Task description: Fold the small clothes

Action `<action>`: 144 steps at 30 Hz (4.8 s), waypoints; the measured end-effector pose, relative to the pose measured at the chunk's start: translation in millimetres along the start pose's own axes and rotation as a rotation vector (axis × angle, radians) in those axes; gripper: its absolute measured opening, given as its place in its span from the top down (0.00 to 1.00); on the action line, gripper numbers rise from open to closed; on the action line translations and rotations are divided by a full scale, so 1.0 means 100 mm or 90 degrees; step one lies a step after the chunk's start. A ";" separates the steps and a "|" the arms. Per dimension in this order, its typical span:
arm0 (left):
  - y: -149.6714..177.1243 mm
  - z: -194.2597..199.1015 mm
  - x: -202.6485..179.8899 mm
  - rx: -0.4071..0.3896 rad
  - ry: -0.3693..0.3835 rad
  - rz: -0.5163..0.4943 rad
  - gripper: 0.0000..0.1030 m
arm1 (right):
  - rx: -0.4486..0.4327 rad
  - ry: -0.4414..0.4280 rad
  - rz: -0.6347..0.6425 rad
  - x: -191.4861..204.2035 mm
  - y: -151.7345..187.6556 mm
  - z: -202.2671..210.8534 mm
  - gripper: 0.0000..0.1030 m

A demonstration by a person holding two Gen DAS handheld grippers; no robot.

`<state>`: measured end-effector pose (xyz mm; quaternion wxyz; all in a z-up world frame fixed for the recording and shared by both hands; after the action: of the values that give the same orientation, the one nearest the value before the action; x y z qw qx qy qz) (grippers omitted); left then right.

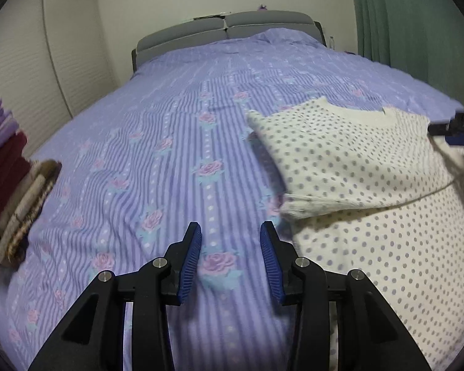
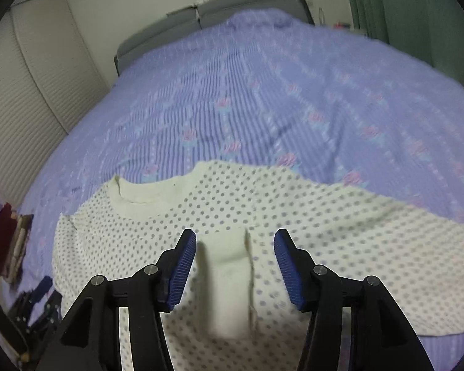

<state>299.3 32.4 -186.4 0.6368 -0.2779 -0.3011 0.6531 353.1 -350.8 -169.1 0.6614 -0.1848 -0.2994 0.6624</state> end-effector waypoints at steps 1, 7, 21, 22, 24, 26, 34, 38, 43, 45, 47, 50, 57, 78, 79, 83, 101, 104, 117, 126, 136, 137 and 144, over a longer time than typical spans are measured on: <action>-0.01 0.03 0.02 -0.001 0.009 0.006 0.61 | 0.003 0.005 0.007 0.02 0.01 -0.03 0.54; -0.02 0.17 -0.17 -0.033 0.058 -0.038 0.61 | 0.007 0.014 0.015 0.08 0.08 -0.05 0.83; -0.05 0.00 -0.27 -0.029 0.046 -0.053 0.59 | -0.008 0.077 -0.013 0.03 0.22 0.37 0.89; -0.06 -0.01 -0.28 -0.031 0.038 -0.054 0.59 | 0.000 0.073 -0.023 0.02 0.25 0.33 0.89; -0.04 0.01 -0.29 -0.040 0.019 -0.062 0.58 | 0.005 0.072 -0.030 -0.03 0.28 0.26 0.88; -0.03 0.01 -0.28 -0.042 0.011 -0.066 0.57 | 0.006 0.071 -0.035 -0.06 0.31 0.22 0.88; 0.00 0.05 -0.15 -0.025 0.011 -0.020 0.50 | -0.013 0.095 0.000 0.02 0.39 0.40 0.58; -0.01 0.24 -0.08 -0.030 -0.015 -0.016 0.50 | -0.022 0.115 0.010 0.07 0.51 0.61 0.53; -0.19 0.68 -0.16 -0.034 0.021 0.000 0.33 | -0.042 0.129 0.016 0.12 0.72 1.00 0.46; -0.26 0.89 -0.31 -0.051 0.049 -0.006 0.28 | -0.049 0.141 0.015 0.10 0.80 1.17 0.46; -0.33 0.99 -0.49 -0.056 0.079 -0.022 0.24 | -0.058 0.154 0.014 0.01 0.79 1.28 0.41; -0.35 1.12 -0.87 -0.072 0.124 -0.059 0.22 | -0.084 0.184 -0.005 -0.18 0.85 1.51 0.34; -0.40 1.15 -1.91 -0.068 0.235 -0.117 0.22 | -0.108 0.250 -0.122 -0.84 1.04 1.80 0.34; -0.29 0.92 -3.36 -0.010 0.289 -0.235 0.22 | -0.185 0.127 -0.481 -2.01 1.79 1.61 0.34; -0.30 0.92 -3.37 -0.010 0.288 -0.234 0.22 | -0.192 0.116 -0.487 -2.04 1.79 1.56 0.34; -0.34 0.93 -3.32 -0.016 0.283 -0.231 0.22 | -0.208 0.113 -0.493 -2.14 1.73 1.45 0.34; -0.65 1.02 -2.52 -0.028 0.215 -0.148 0.22 | -0.216 0.247 -0.331 -1.88 1.13 1.89 0.90; -0.79 1.07 -2.22 -0.029 0.200 -0.109 0.22 | -0.243 0.236 -0.255 -1.65 0.78 2.04 0.90; -1.18 1.22 -0.77 -0.081 0.099 0.044 0.22 | -0.286 0.125 0.101 -0.05 -0.60 2.07 0.91; -0.98 1.03 -0.05 -0.069 0.004 0.070 0.22 | -0.191 0.006 0.252 1.07 -0.64 1.28 0.91; -0.74 0.77 0.28 -0.025 -0.025 0.083 0.22 | -0.074 -0.059 0.305 1.81 -0.20 0.41 0.91; -0.73 0.76 0.28 -0.023 -0.023 0.084 0.22 | -0.067 -0.059 0.309 1.85 -0.17 0.37 0.91; -0.68 0.71 0.32 -0.016 0.011 0.091 0.22 | -0.048 -0.080 0.273 1.78 -0.09 0.38 0.45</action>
<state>290.6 61.8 -87.8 0.5875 -0.3123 -0.2835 0.6906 325.7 -181.2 -107.5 0.4781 -0.2272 -0.3181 0.7865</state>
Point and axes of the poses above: each gripper's, at about its wrist camera, not at the fingertips, and z roughly against the way its jaws point, x to its left, y to its underside, the point moved 3 cm from there along -z, roughly the way its jaws point, and after that the axes turned 9 degrees about z, right-handed, at the moved point
